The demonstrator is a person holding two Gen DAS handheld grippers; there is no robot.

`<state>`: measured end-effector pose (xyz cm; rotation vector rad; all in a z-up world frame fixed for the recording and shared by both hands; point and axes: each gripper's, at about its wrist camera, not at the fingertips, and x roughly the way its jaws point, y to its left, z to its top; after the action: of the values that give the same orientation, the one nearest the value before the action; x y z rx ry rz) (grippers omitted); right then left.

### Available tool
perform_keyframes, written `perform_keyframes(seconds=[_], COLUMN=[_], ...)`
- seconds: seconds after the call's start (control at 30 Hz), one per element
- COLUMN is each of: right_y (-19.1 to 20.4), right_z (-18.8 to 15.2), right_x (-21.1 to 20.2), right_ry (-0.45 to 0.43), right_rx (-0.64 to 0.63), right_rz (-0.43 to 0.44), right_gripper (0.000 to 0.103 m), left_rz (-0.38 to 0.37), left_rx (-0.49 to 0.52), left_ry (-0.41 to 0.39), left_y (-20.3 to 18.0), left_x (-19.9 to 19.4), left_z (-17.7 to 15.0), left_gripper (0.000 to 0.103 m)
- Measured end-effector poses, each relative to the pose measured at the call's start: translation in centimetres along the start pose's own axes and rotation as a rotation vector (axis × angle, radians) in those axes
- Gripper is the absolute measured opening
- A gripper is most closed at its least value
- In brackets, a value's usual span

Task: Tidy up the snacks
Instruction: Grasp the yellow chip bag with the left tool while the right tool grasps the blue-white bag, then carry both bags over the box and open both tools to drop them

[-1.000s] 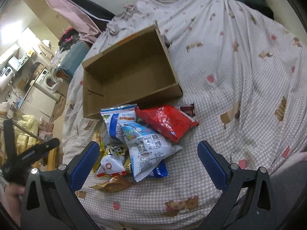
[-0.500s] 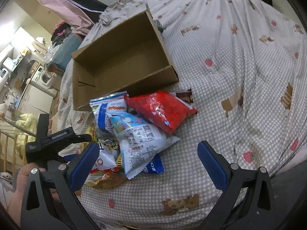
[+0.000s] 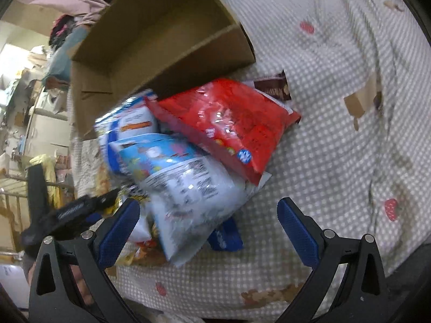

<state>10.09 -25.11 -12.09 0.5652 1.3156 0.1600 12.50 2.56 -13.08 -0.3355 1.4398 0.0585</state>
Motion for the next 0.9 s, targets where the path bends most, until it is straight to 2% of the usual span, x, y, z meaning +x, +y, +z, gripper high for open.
perform_keyframes(seconds=[0.17,0.23,0.27,0.3,0.33,0.47,0.67,0.77,0.9], right_y=[-0.5,-0.7,-0.7,-0.8,-0.9,-0.7,-0.7,-0.4,0.4], right_z=[0.7,1.0,1.0,1.1,1.0,0.4,-1.6,-2.7,-4.4], right_x=[2.1,2.7,2.9,3.2,3.3,2.0,-1.4,-2.9,-5.5], right_ry=[0.055,0.057,0.061,0.068,0.070,0.037,-0.004,-0.018,-0.082], right_rx=[0.050,0.072,0.079,0.083,0.083,0.047,-0.028,-0.069,-0.132], right_rz=[0.046,0.072,0.082,0.097,0.109,0.111,0.132,0.165,0.225], right_gripper=[0.101,0.095,0.085,0.071,0.063,0.050,0.045,0.044,0.043], left_rz=[0.068,0.075,0.078,0.081,0.081,0.085,0.087,0.089,0.096], left_rx=[0.090,0.101,0.107,0.112,0.114,0.120,0.144,0.151,0.162], left_ry=[-0.069,-0.090,-0.099,-0.106,-0.111,-0.133,-0.178,-0.183,-0.244], left_y=[-1.2,-1.6,-1.7,-1.7,-1.9,-2.2,-2.5,-2.2,-1.6], left_x=[-2.7,-3.5,-3.9,-4.2,-4.5,-5.5,-7.5,-6.6,-6.9], left_z=[-0.8,-1.2,-1.5,-1.7,-1.9,-2.7,-3.7,-4.0,-3.6], left_gripper=[0.056,0.056,0.056,0.056,0.056,0.056,0.056,0.056,0.056])
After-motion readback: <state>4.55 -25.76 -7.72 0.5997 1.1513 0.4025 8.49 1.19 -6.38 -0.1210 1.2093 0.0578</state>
